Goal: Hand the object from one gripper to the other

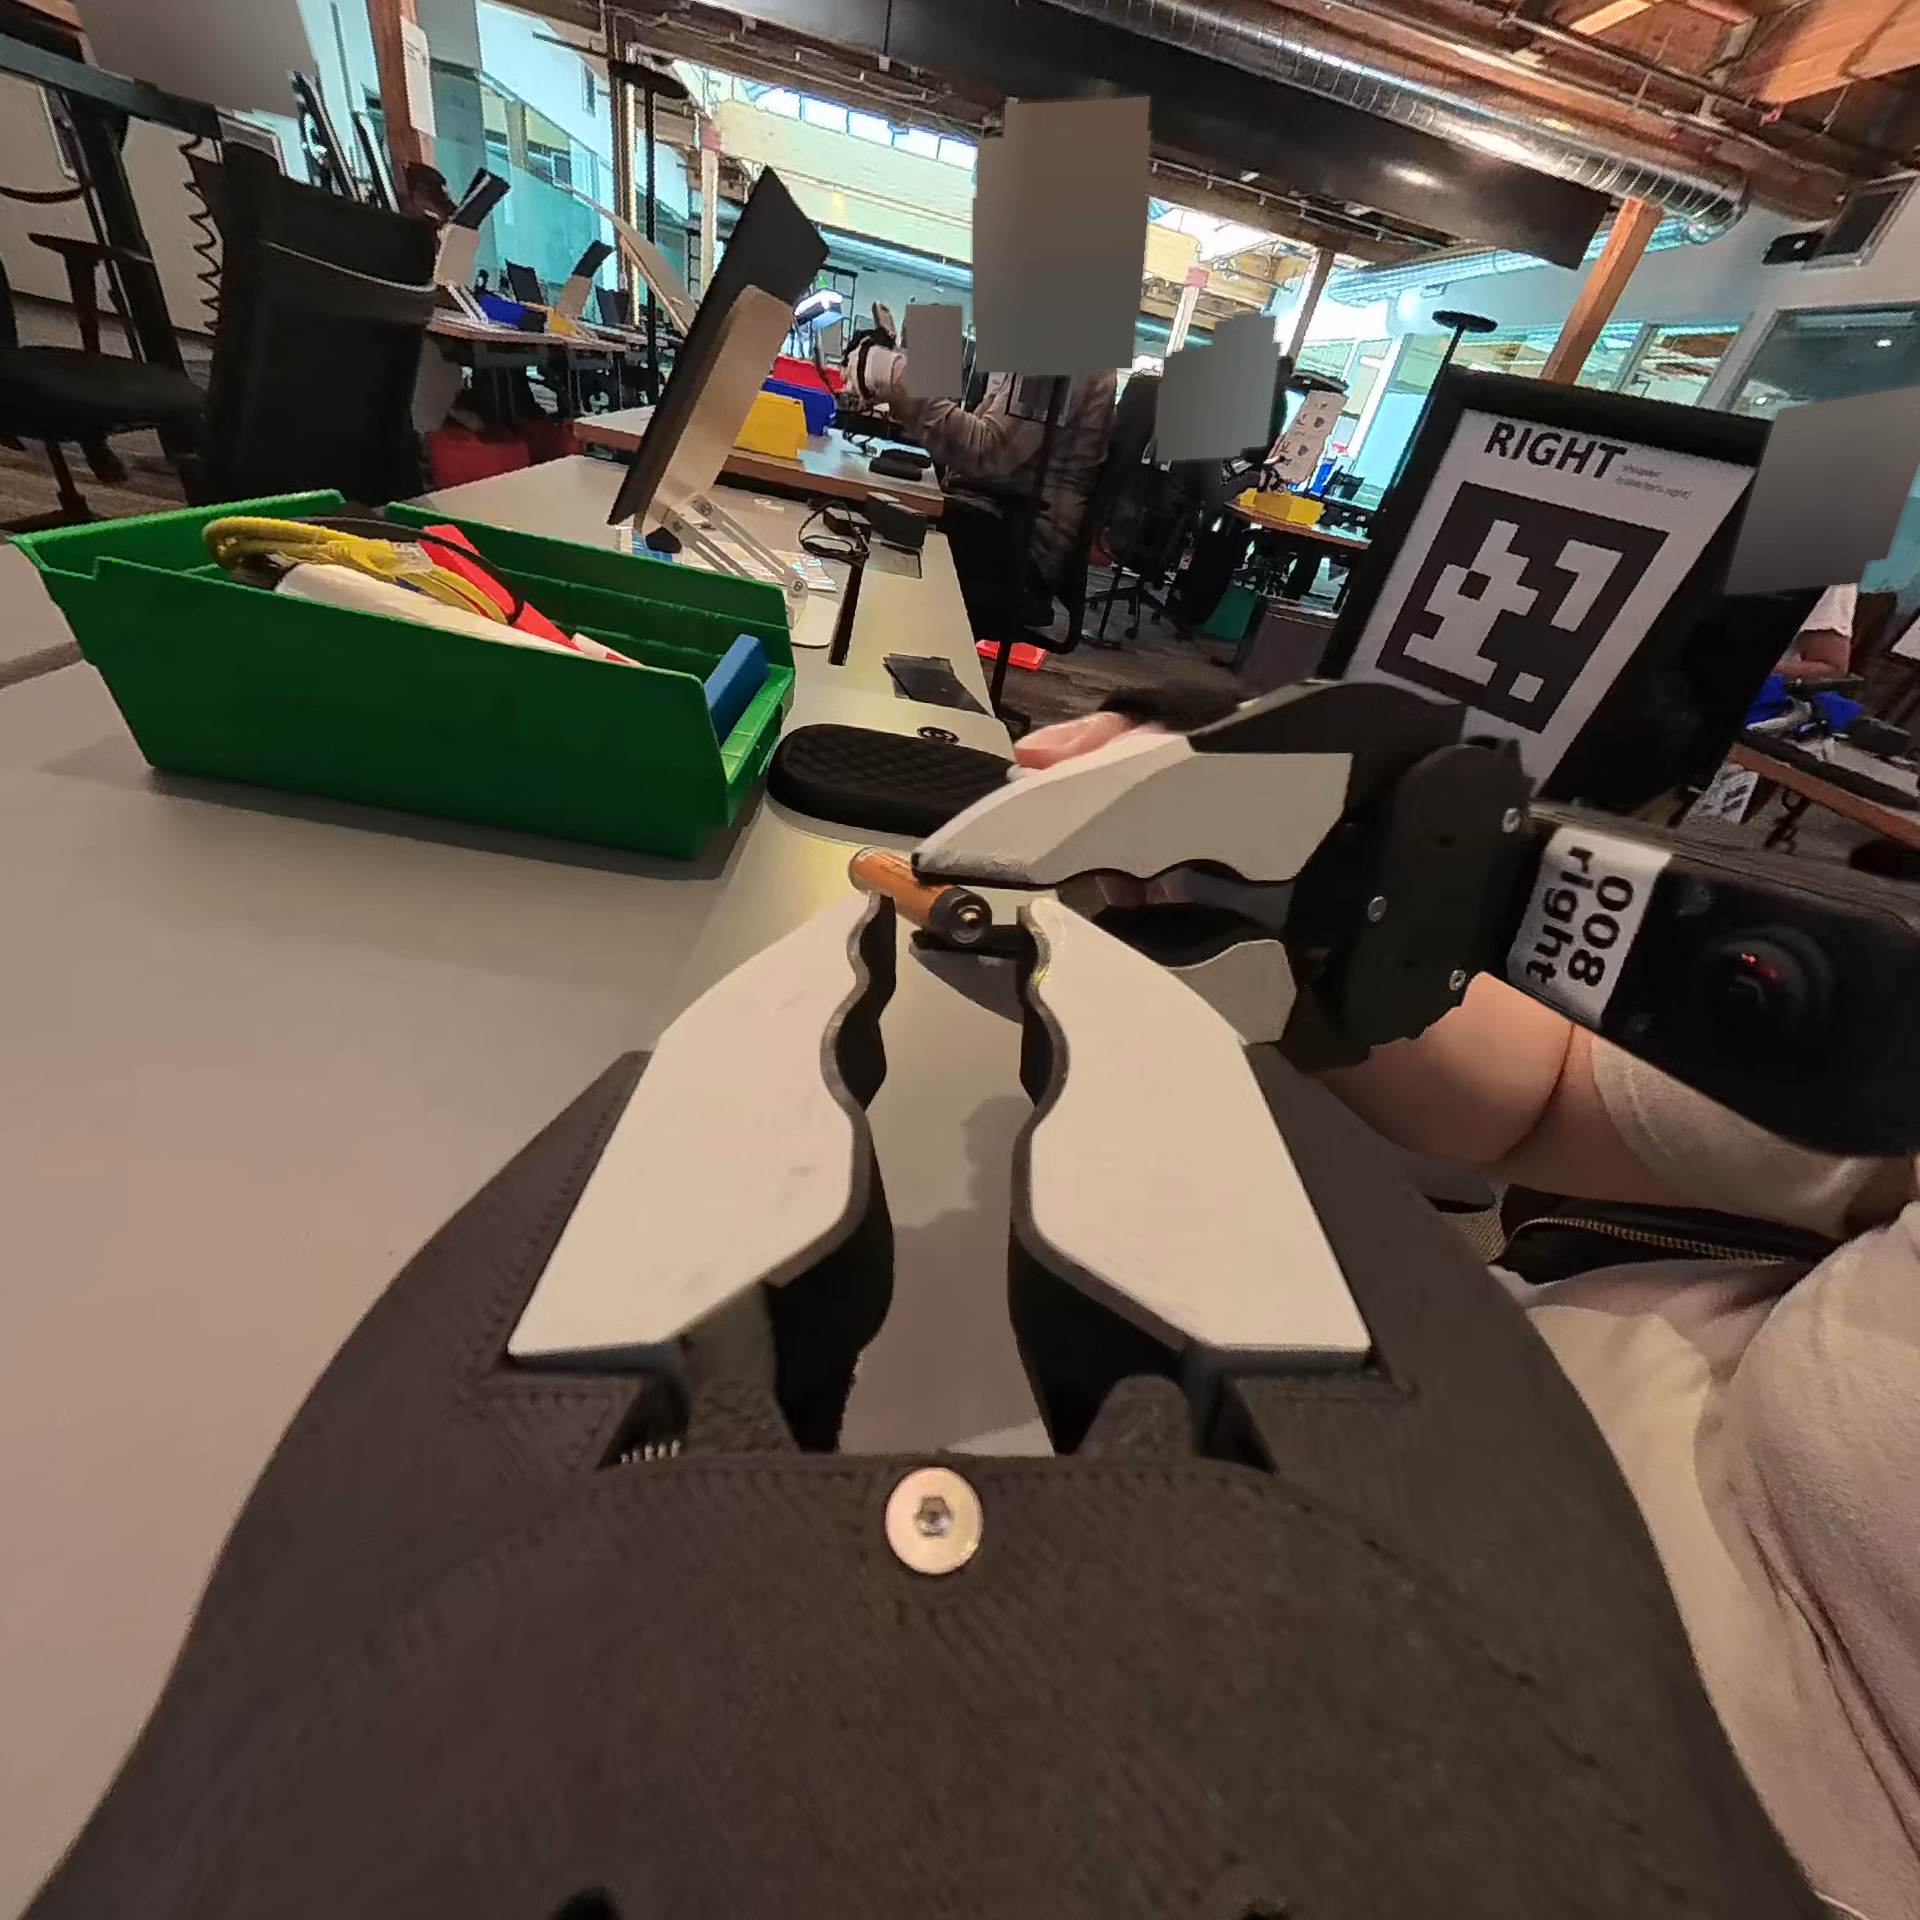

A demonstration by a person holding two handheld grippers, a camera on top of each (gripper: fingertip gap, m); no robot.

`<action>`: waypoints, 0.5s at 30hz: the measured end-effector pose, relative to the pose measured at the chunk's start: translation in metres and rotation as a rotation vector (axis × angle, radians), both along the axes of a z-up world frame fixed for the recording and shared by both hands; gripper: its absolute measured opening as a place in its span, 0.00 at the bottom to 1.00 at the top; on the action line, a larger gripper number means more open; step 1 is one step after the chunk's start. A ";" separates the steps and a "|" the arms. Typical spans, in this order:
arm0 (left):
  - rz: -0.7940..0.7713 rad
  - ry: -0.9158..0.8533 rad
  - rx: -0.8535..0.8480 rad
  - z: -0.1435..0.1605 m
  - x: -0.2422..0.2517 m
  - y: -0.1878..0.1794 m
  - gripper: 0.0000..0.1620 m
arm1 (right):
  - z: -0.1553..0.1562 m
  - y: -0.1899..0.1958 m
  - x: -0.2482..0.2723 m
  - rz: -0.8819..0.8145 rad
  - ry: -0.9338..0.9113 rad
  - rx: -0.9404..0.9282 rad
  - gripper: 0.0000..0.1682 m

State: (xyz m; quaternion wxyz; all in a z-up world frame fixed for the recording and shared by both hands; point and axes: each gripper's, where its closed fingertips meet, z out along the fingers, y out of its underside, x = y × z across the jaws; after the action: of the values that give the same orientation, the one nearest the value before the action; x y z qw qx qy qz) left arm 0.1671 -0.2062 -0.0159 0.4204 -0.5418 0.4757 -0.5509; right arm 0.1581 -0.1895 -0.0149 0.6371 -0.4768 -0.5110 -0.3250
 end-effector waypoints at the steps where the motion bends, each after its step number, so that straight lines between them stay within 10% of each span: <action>1: 0.008 0.012 0.000 -0.002 0.000 0.001 0.13 | -0.001 0.000 -0.001 -0.007 -0.014 0.008 0.07; 8: 0.048 0.057 0.006 -0.009 0.002 0.007 0.06 | -0.003 0.005 -0.001 -0.079 -0.116 0.087 0.07; 15: 0.029 -0.064 -0.104 0.012 -0.011 0.019 0.06 | 0.006 0.000 0.012 0.067 0.244 -0.062 0.21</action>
State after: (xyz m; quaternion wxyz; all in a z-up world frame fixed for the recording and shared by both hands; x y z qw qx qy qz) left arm 0.1558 -0.1876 -0.0035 0.4147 -0.5518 0.4249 -0.5856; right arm 0.1703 -0.1897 -0.0088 0.6900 -0.5151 -0.4550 -0.2273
